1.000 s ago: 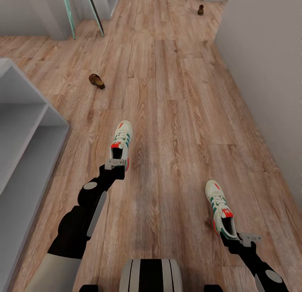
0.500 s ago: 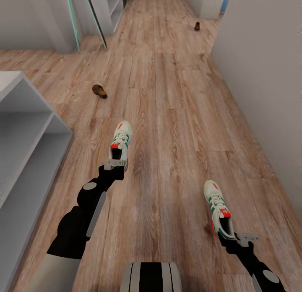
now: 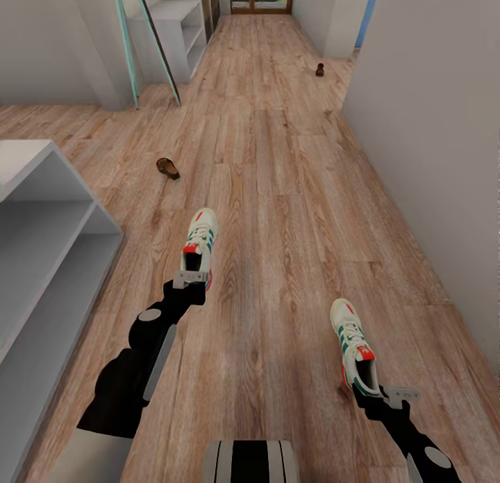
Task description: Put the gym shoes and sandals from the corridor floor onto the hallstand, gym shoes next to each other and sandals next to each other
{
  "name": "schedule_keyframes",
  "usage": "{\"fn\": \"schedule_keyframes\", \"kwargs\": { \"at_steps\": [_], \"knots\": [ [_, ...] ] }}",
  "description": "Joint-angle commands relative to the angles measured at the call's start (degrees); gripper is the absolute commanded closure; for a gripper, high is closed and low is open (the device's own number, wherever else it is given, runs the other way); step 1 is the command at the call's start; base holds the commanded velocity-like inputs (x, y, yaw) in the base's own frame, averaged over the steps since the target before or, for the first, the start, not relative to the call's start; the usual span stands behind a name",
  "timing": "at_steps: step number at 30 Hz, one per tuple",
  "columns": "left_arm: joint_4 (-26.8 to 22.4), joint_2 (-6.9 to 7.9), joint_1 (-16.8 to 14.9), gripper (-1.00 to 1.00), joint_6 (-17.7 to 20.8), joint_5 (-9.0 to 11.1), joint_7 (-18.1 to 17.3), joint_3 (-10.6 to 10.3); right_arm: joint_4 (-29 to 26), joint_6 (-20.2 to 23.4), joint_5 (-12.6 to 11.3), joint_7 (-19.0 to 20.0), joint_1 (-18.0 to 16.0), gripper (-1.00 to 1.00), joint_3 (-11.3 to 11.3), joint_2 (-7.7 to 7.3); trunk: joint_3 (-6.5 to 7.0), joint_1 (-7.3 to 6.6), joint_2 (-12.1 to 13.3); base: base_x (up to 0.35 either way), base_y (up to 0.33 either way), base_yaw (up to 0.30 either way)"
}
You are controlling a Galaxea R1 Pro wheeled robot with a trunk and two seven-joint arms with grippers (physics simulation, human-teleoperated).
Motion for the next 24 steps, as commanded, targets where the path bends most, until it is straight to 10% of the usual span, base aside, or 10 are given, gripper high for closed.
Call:
{"fn": "schedule_keyframes", "kwargs": {
  "at_steps": [1, 13, 20, 24],
  "knots": [
    [-0.1, 0.01, 0.4, 1.00, 0.2, 0.0, 0.2, 0.0, 0.0, -0.3, 0.6, 0.4, 0.0, 1.00, -0.3, 0.05, 0.28, -0.03, 0.0, 0.000, 0.000, -0.070],
    [0.4, 0.02, 8.3, 1.00, -2.0, 0.2, 5.1, -0.1, 0.0, -0.4, 0.7, 0.4, 0.0, 1.00, -0.4, -0.04, 4.00, -0.34, 0.2, 0.000, 0.000, -0.018],
    [5.2, -0.05, 13.9, 1.00, -11.3, 0.3, 6.7, 0.0, 0.2, -1.1, 0.7, 0.4, 0.9, 1.00, -0.4, -0.03, 6.18, -0.52, 0.3, 0.000, 0.000, 0.000],
    [16.3, 0.01, 15.8, 1.00, -22.5, 0.4, 9.3, 0.0, 0.2, -6.0, 0.7, 0.4, 3.8, 1.00, -0.4, -0.03, 7.42, -0.62, 0.3, 0.000, 0.000, 0.000]
  ]
}}
